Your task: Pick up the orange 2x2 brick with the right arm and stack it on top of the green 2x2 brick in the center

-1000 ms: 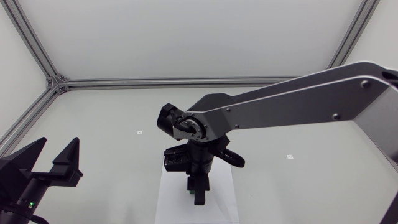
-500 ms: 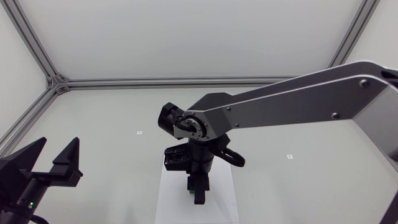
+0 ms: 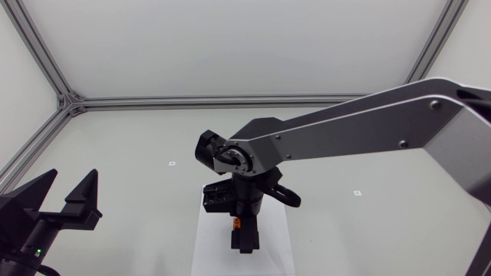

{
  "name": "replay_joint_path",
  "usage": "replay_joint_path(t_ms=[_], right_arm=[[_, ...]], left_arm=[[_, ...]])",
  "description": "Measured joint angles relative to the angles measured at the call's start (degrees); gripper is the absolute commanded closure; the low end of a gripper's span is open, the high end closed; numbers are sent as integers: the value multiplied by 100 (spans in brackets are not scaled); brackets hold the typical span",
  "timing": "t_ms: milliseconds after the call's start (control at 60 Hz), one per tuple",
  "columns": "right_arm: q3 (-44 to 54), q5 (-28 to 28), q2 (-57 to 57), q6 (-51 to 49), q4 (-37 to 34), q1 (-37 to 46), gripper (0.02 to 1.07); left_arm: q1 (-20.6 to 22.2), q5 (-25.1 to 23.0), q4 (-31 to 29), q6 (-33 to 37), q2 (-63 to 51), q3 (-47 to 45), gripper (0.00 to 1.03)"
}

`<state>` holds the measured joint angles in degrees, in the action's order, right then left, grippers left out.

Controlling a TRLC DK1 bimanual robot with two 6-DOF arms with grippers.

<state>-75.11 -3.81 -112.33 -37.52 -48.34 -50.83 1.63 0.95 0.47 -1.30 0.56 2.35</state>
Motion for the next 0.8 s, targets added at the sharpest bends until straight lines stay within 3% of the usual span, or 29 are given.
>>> replay_joint_path(t_ms=[383, 800], right_arm=[[0, 0, 184, 2, -238, 0, 6], [-15, -70, 1506, 186, -826, 2, 6]], left_arm=[[0, 0, 0, 0, 0, 0, 4], [0, 0, 0, 0, 0, 0, 4]])
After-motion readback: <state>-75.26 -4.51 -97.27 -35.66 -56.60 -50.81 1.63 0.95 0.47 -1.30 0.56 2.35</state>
